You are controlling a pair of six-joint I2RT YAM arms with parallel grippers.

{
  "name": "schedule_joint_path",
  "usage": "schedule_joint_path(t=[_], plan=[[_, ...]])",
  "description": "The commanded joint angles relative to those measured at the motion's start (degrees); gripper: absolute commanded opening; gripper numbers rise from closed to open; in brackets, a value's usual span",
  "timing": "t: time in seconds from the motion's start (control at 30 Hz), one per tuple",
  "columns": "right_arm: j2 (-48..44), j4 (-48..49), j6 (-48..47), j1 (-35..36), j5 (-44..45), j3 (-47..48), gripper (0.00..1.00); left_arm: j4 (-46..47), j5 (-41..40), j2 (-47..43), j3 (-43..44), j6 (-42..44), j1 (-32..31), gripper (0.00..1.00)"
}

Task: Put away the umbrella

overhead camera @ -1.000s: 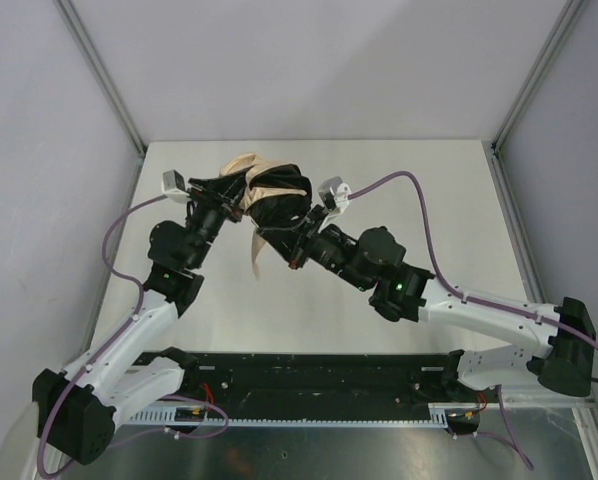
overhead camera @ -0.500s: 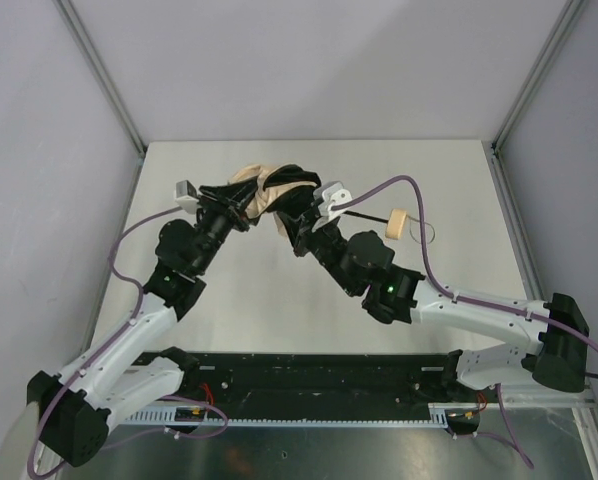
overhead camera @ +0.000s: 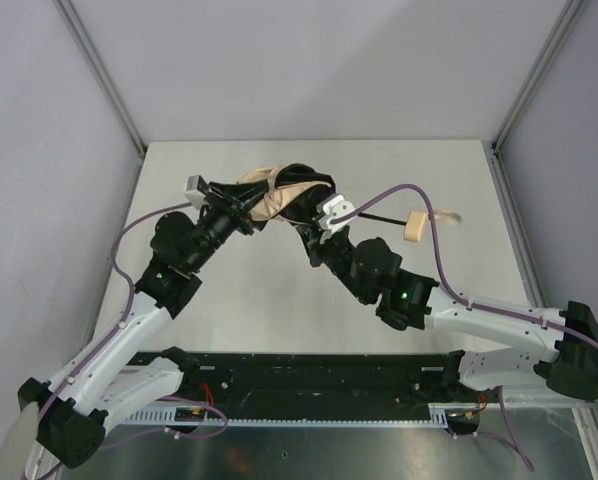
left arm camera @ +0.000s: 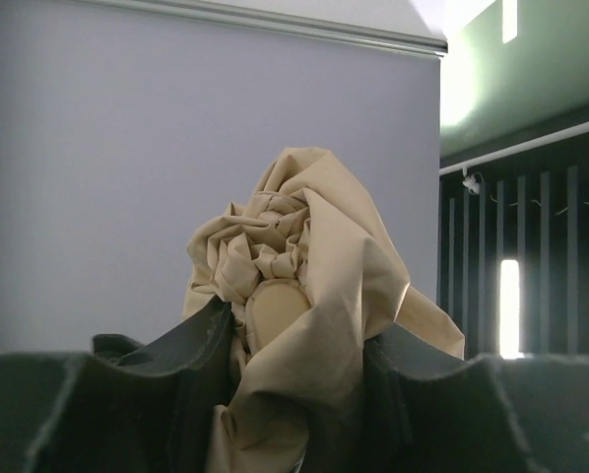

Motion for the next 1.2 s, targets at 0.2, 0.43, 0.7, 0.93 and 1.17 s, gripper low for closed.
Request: schedule_joint_path(t=[0.2,0.43,0.7,0.93,1.17], plan=[[-4.07,20.17,5.65,0.53,-4.89,-11.44,0.28,3.83,3.02,0.31,6.56,-4.46,-0.58,0.00],[-0.90,25.85,7.20,2.00,-4.31,-12.82,0.02,4.64,4.84,2.02,8.00,-5.42,-1.04,0.00],[10.01,39.19,7.56,-4.40,-10.94,-11.75,0.00,4.63,5.63,3.28,10.66,-6.85,-6.48,0.00],[10.19,32.49,11.29,-13.12,-17.55,-9.30,0.00,4.57,7.19,0.66,8.43,-6.35,-8.54,0.00],[5.88,15.47,10.25,-15.68,-22.03,-7.23,0.16,4.86,5.58,-2.45,4.92,-5.70,-9.21,0.00]])
